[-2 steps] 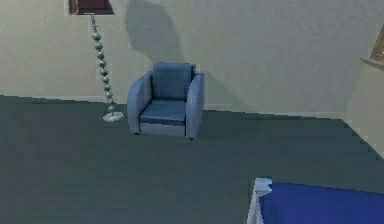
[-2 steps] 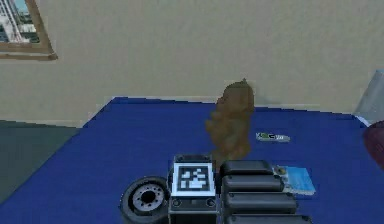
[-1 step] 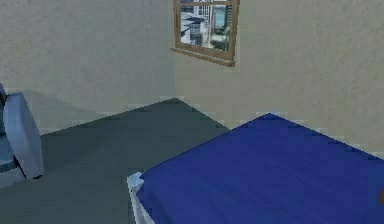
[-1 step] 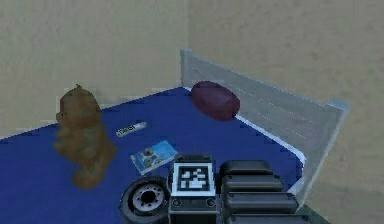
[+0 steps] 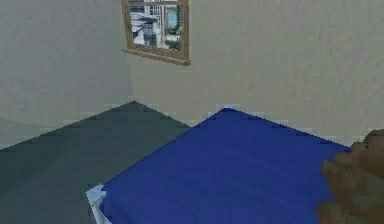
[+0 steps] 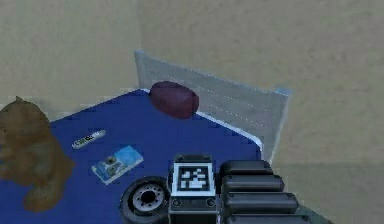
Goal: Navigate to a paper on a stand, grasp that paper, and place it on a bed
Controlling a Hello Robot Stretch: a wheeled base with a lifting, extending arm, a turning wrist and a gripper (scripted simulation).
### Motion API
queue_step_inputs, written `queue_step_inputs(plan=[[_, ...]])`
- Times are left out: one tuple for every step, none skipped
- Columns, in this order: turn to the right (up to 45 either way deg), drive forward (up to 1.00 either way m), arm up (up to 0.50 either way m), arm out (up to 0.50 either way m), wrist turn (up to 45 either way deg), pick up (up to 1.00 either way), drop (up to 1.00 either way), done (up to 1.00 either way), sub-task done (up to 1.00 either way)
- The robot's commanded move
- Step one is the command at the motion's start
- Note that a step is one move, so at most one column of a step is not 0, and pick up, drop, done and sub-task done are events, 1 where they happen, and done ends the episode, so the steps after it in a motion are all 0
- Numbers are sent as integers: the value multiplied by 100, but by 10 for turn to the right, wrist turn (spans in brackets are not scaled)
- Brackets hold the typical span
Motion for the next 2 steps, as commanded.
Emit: queue_step_inputs(plan=[[-450, 0, 0, 0, 0, 0, 0, 0, 0], [-330, 0, 0, 0, 0, 0, 0, 0, 0]])
